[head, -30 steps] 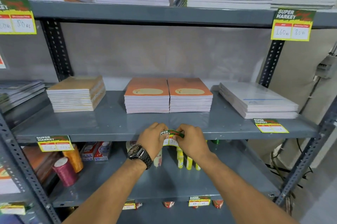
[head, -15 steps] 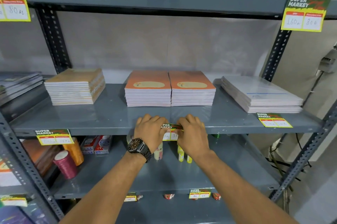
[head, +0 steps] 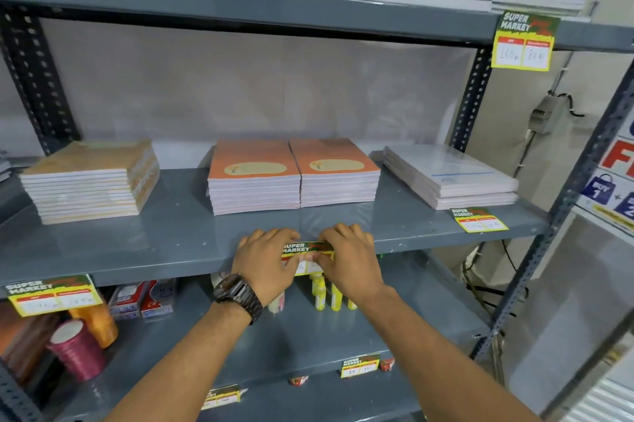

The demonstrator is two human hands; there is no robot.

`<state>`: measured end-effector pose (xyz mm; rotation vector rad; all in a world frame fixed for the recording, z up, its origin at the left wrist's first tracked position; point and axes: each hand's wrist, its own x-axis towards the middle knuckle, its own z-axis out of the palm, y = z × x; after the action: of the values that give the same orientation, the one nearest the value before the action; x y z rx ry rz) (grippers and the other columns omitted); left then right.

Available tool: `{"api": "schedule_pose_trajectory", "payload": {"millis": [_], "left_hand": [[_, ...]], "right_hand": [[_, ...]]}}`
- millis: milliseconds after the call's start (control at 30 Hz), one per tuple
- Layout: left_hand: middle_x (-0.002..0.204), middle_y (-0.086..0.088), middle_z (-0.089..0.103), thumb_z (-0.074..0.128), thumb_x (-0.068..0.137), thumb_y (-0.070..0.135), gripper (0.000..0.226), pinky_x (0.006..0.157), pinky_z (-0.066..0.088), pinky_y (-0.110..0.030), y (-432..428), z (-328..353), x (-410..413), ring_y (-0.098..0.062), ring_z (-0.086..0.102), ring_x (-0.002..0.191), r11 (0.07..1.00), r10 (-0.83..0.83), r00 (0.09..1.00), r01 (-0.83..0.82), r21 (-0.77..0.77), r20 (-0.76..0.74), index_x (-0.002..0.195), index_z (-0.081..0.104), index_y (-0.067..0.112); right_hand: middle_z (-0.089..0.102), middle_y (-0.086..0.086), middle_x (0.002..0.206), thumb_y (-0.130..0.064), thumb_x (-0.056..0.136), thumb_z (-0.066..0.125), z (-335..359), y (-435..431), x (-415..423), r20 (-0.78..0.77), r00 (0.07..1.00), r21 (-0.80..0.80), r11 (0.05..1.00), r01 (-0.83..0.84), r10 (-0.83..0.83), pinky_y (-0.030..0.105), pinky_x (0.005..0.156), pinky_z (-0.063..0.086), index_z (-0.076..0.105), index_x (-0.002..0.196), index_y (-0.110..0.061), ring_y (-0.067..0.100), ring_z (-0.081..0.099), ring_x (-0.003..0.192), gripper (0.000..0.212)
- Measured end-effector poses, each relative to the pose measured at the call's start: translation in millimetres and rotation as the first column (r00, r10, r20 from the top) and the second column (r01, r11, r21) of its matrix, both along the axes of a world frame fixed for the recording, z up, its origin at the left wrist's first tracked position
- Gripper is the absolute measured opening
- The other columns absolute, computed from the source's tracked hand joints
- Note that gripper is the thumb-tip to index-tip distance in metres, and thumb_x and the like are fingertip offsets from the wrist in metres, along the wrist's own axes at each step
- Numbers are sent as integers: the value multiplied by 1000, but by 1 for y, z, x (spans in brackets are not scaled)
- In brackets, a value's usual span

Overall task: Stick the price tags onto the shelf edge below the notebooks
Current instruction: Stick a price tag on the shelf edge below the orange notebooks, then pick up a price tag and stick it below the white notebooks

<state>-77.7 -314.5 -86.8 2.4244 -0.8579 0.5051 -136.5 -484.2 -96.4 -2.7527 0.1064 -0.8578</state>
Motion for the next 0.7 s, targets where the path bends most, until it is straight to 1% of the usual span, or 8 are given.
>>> {"api": "schedule_pose_trajectory", "payload": {"millis": [67, 200, 267, 367, 467, 533, 567, 700], "left_hand": [[105, 12, 68, 59, 73, 40, 35, 86, 45, -38, -6, 6, -2, -21, 57, 99, 997, -20, 999, 18, -75, -29, 108, 58, 33], [109, 9, 66, 54, 74, 42, 36, 89, 45, -39, -41, 23, -9, -21, 55, 104, 990, -80, 997, 76, -117, -23, 108, 58, 31], [109, 7, 66, 54, 76, 42, 34, 89, 45, -40, -70, 30, -15, -23, 56, 103, 986, -117, 993, 116, -122, -4, 107, 59, 29], [108, 6, 66, 55, 80, 40, 28, 89, 44, -39, -120, 37, -27, -22, 55, 104, 980, -165, 986, 162, -117, -20, 106, 59, 28], [108, 6, 66, 57, 84, 39, 23, 89, 47, -38, -176, 40, -38, -20, 57, 105, 977, -206, 972, 199, -72, -114, 104, 58, 28], [108, 4, 67, 58, 83, 43, 26, 86, 50, -36, -216, 39, -39, -21, 60, 102, 983, -186, 958, 181, -42, -216, 103, 57, 27], [109, 3, 67, 59, 82, 45, 28, 85, 51, -36, -235, 38, -38, -21, 61, 101, 986, -165, 947, 161, -39, -275, 103, 56, 26], [107, 2, 69, 59, 76, 56, 37, 86, 53, -38, -311, 33, -35, -23, 64, 95, 997, -67, 888, 47, -56, -455, 102, 55, 30]], "right_hand": [[62, -8, 94, -59, 81, 62, 3, -7, -7, 18, 999, 103, 994, -38, 36, 36, 84, 39, 66, 97, -26, 18, 51, 92, 37], [62, -13, 96, -56, 84, 62, 13, -50, -31, 130, 991, 249, 967, -53, 21, 32, 87, 40, 66, 94, -29, 12, 53, 95, 29], [64, -11, 94, -51, 84, 65, 21, -85, -43, 166, 986, 281, 959, -27, -21, 32, 85, 44, 68, 92, -27, 12, 56, 93, 26], [68, -6, 88, -35, 84, 72, 34, -142, -58, 217, 971, 334, 942, 18, -96, 30, 81, 46, 70, 86, -22, 11, 59, 87, 14], [70, -4, 85, -23, 82, 73, 46, -208, -71, 155, 976, 441, 895, 70, -153, 21, 75, 47, 69, 81, -21, 8, 62, 82, 4], [70, 0, 85, -19, 82, 73, 49, -257, -76, 104, 979, 499, 861, 100, -174, 9, 68, 44, 68, 80, -17, 11, 65, 81, 6], [70, 2, 85, -18, 82, 73, 49, -281, -77, 81, 979, 507, 854, 120, -186, 7, 68, 43, 67, 81, -15, 14, 65, 82, 7], [67, -1, 90, -24, 80, 76, 47, -360, -77, -115, 983, 439, 881, 178, -141, 26, 78, 45, 65, 90, -14, 16, 61, 88, 18]]}}
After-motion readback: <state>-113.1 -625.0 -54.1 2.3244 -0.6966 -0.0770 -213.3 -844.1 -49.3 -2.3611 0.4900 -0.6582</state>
